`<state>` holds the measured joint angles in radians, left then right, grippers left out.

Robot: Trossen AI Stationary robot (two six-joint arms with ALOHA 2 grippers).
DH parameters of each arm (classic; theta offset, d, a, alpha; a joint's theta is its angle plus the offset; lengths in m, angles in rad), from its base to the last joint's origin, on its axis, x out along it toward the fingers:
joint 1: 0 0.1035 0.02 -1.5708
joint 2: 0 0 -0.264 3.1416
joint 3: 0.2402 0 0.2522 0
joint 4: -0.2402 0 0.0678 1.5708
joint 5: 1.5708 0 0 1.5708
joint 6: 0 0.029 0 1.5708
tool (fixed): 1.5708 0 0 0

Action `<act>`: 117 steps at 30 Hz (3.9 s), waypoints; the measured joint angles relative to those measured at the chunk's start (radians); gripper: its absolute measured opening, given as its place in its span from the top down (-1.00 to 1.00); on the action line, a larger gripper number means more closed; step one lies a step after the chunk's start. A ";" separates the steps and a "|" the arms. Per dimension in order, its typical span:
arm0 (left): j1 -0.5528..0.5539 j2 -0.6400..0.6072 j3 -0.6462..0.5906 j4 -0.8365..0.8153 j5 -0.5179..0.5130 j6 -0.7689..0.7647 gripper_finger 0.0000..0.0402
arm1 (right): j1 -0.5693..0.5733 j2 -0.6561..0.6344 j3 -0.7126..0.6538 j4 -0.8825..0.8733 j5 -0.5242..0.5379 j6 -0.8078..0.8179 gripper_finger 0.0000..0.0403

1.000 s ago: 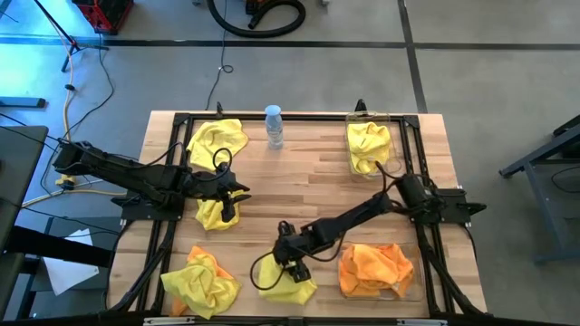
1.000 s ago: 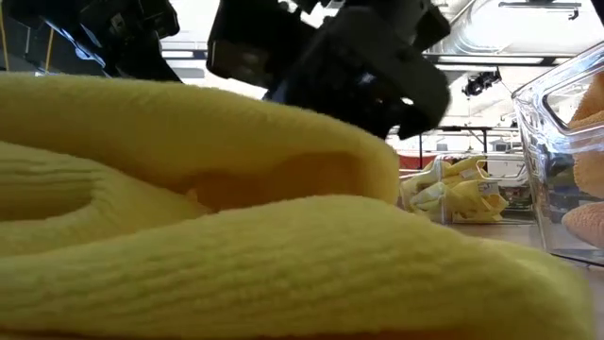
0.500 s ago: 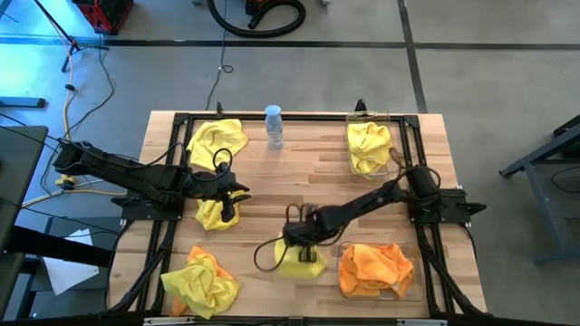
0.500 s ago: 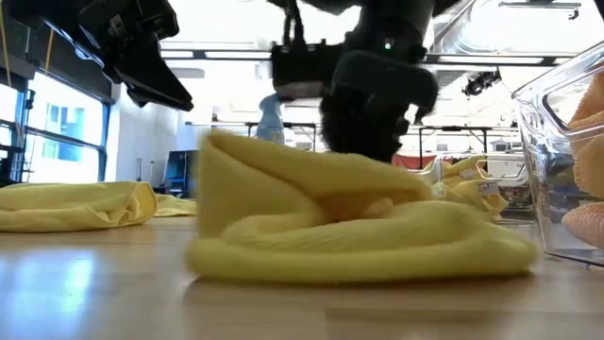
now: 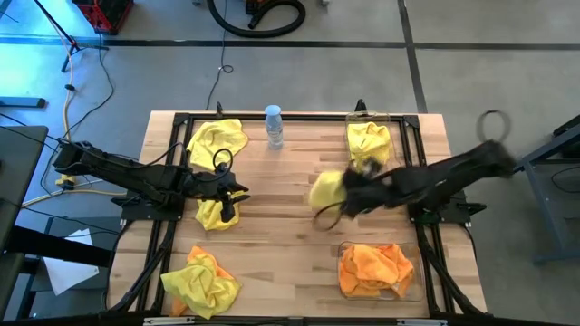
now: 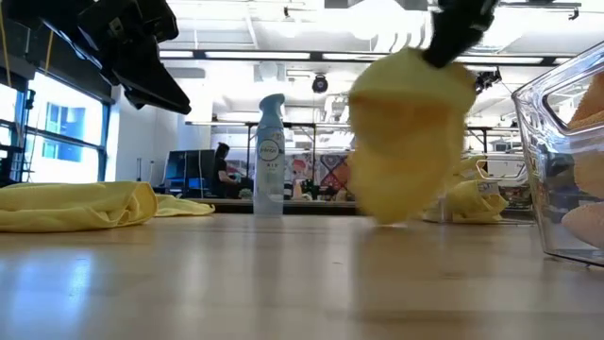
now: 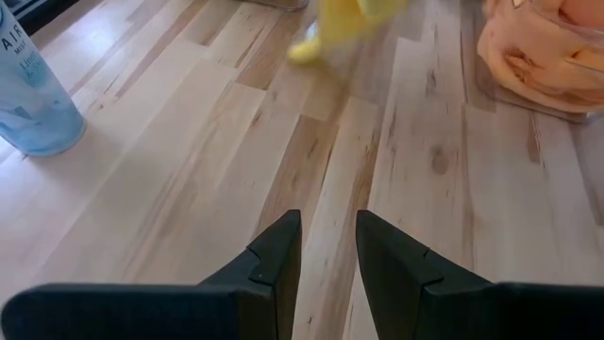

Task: Sort microfiber towel by color & place in baskets
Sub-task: Put the yellow microfiber cloth into the top transparent bin

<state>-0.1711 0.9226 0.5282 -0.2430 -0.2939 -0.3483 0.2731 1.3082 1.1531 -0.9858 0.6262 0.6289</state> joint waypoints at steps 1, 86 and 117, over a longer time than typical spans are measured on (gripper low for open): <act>0.000 0.000 0.000 0.000 0.000 -0.006 0.55 | -0.008 -0.071 -0.035 -0.006 0.037 0.036 0.99; 0.000 0.000 0.001 0.005 -0.028 0.009 0.55 | -0.822 -0.161 -0.174 -0.100 -0.478 0.148 0.34; 0.000 0.000 0.001 0.001 -0.027 -0.008 0.55 | -0.816 0.154 -0.175 -0.106 -0.518 0.080 0.58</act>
<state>-0.1707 0.9226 0.5289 -0.2420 -0.3214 -0.3565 -0.5426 1.4626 0.9779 -1.0916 0.1079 0.7087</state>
